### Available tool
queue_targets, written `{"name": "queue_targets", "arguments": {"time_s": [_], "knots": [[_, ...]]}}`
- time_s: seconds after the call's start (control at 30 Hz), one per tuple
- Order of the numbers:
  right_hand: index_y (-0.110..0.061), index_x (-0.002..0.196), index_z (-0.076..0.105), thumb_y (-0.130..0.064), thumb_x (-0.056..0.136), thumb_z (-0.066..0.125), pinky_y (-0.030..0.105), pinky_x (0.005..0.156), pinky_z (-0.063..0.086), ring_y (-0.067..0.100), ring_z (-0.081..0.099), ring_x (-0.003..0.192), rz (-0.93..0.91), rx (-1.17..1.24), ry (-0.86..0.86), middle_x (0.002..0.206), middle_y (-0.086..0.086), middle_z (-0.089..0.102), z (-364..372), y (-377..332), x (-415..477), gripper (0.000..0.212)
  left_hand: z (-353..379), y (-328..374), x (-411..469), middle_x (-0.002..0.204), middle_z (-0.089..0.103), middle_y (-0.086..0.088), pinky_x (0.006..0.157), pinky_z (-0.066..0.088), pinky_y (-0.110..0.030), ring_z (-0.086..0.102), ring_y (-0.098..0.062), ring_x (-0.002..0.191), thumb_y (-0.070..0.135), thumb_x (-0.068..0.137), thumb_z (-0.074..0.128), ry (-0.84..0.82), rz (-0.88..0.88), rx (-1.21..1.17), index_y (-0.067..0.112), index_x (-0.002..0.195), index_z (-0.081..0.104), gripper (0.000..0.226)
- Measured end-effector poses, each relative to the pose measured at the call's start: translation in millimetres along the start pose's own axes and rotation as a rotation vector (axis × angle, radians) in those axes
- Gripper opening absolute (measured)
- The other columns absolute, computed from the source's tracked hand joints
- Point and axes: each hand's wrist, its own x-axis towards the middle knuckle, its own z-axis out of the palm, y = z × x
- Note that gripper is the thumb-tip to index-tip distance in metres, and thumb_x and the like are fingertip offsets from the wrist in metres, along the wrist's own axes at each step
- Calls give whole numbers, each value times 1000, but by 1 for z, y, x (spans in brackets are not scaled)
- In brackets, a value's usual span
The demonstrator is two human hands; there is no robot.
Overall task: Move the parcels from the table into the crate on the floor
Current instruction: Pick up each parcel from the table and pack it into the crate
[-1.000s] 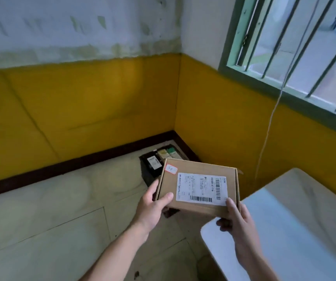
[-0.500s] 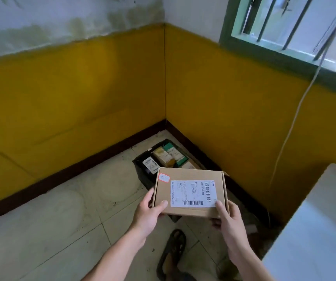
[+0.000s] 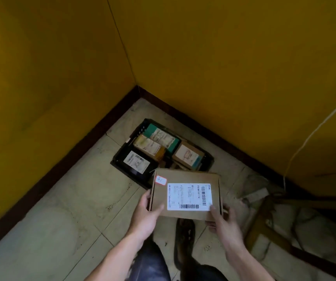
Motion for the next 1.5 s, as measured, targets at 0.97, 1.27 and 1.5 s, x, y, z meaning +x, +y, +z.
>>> {"name": "queue_targets", "arguments": {"time_s": [0.97, 1.27, 1.5], "knots": [[-18, 130, 50, -16, 98, 42, 28, 66, 48, 21, 57, 86, 385, -299, 114, 114, 7, 59, 200, 103, 245, 33, 39, -74, 345, 136, 59, -2, 85, 44, -30, 57, -19, 115, 11, 95, 55, -411, -131, 629, 28, 140, 45, 49], [-20, 130, 54, -16, 94, 48, 32, 72, 48, 24, 59, 92, 308, -267, 45, 126, 7, 62, 205, 114, 222, 36, 34, -78, 337, 137, 59, -3, 84, 46, -27, 57, -23, 121, 10, 94, 56, -358, -151, 599, 26, 141, 44, 51], [-24, 132, 57, -23, 94, 51, 28, 80, 43, 17, 57, 104, 291, -90, 41, 130, -2, 62, 183, 97, 196, 39, 33, -65, 305, 133, 62, -4, 94, 47, -31, 58, -21, 119, 5, 93, 54, -349, -111, 542, 21, 137, 53, 47]]}}
